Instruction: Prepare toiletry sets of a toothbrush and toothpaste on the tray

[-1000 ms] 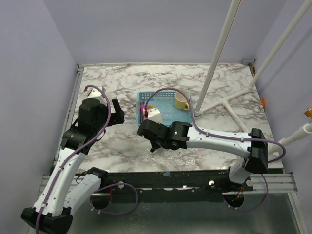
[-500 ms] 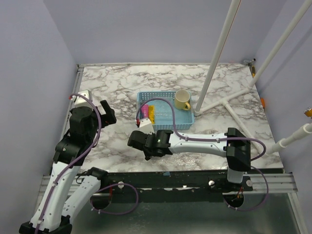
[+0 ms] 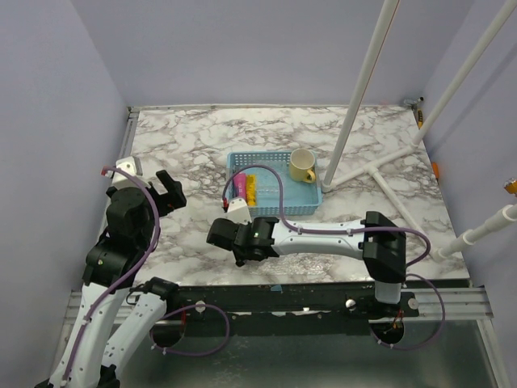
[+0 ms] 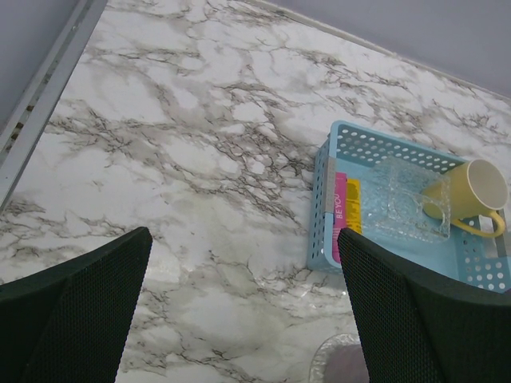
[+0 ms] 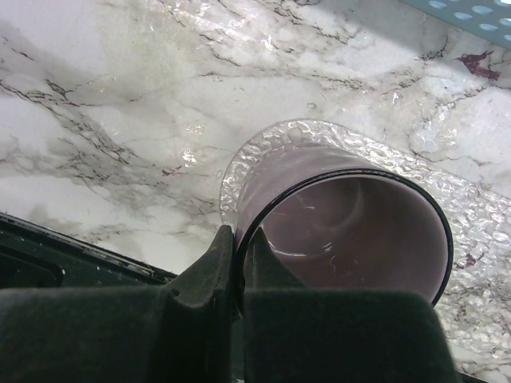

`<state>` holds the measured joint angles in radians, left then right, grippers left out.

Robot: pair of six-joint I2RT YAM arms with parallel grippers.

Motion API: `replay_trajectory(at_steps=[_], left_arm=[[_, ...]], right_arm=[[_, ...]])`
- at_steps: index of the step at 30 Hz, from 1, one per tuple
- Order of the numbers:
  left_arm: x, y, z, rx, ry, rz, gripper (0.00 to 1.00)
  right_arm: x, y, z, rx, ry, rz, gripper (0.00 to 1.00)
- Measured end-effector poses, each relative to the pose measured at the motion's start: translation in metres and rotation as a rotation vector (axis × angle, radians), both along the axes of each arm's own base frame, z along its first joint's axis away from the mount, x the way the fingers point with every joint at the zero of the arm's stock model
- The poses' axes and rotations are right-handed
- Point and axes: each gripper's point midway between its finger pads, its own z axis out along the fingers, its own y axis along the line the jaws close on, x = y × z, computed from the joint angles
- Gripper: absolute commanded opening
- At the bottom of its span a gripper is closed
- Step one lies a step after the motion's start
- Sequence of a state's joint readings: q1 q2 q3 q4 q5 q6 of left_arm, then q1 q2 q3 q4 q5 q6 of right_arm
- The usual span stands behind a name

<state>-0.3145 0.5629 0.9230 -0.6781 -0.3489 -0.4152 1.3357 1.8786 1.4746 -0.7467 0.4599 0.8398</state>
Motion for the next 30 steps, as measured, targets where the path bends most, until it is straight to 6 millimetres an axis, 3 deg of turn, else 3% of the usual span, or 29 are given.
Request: replay_trajectory(at_steps=[12,17,23,30], left_arm=[[-0.002,0.002,0.002,-0.006,-0.013,0.009,0.98],[-0.002,0.002,0.002,-0.007,-0.011,0.01,0.98],[-0.002,0.002,0.002,-0.007,-0.011,0.01,0.98],[-0.002,0.002,0.001,-0.007,-0.011,0.01,0.98]], right_arm=[[0.001,0.007,-0.005,-0.004,0.002,-0.002,0.01],[0.001,0.008,-0.006,-0.006,0.003,0.0,0.06],[-0.002,0.011,-0.005,-0.003,0.004,0.007,0.24],[-0.01,0.017,-0.002,0.009,0.003,0.021,0.31]])
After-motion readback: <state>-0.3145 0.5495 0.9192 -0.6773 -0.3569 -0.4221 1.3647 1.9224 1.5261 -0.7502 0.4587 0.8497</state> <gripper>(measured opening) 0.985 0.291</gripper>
